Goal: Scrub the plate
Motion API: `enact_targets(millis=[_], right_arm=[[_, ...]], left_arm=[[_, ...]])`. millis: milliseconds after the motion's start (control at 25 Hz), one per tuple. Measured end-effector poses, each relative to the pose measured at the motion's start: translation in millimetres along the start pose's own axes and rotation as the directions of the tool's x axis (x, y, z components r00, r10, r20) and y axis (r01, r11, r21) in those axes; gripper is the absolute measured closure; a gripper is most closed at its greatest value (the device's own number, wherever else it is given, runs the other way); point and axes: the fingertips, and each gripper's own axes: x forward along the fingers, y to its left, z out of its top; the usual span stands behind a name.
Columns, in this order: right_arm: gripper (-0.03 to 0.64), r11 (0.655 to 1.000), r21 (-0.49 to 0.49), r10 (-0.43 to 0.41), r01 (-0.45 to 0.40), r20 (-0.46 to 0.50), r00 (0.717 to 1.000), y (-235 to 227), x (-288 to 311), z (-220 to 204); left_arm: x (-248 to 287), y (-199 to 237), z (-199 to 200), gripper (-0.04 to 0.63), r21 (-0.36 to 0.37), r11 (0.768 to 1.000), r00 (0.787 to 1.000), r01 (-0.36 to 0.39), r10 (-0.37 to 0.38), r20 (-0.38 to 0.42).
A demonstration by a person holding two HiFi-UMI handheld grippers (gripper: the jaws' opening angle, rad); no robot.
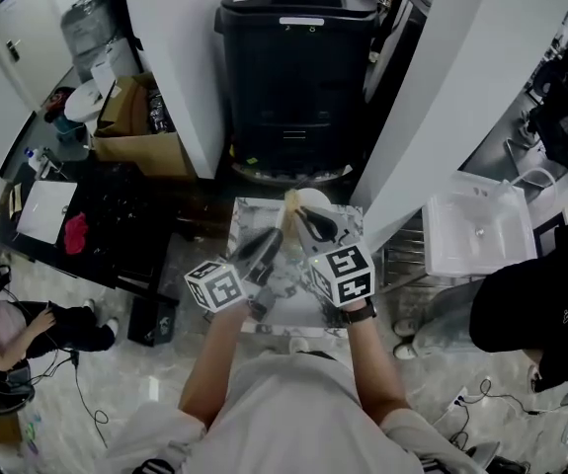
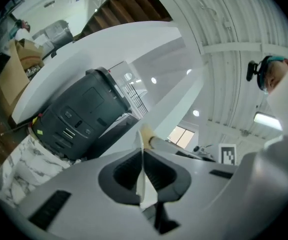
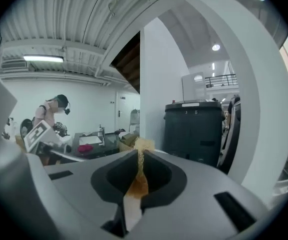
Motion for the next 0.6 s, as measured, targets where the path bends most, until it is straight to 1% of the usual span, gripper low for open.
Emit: enact_targets(millis=[120, 200, 240, 320, 440, 520, 600], right_arm=[[0.581, 0.995, 0.024, -0.092, 0.093, -0.020, 0.996, -36, -3, -9], [0.581, 0.989, 0.057, -0.137, 0.140, -0.058, 0.989, -56, -8, -26], [0.581, 0.986, 0.070, -0.145, 0.151, -0.078, 0.986, -61, -10, -35], [0.581, 0.987, 0.080, -0.131, 0.140, -0.107, 0.986, -55, -9, -47], [0.581, 0.996, 0.052, -0.065, 0.072, -0.128, 0.990, -17, 0, -54], [0.581, 1.000, 0.020, -0.020, 0.023, -0.112, 0.994, 15, 5, -47], [0.581, 1.000, 0.005, -0.006, 0.007, -0.063, 0.998, 31, 7, -33]], left_arm=[[-8, 3, -9, 0.577, -0.078, 0.997, 1.000, 0.021, -0.019, 0.022], [-13, 5, -5, 0.577, -0.093, 0.996, 0.999, 0.014, -0.011, 0.033], [-15, 6, 0, 0.577, -0.091, 0.996, 0.999, 0.010, -0.006, 0.041], [-16, 14, 11, 0.577, -0.078, 0.997, 0.998, -0.001, 0.006, 0.065], [-14, 26, 25, 0.577, -0.064, 0.997, 0.995, -0.039, 0.044, 0.085], [-11, 29, 22, 0.577, -0.037, 0.998, 0.996, -0.055, 0.057, 0.063], [-7, 26, 11, 0.578, -0.024, 0.998, 0.998, -0.052, 0.053, 0.029]])
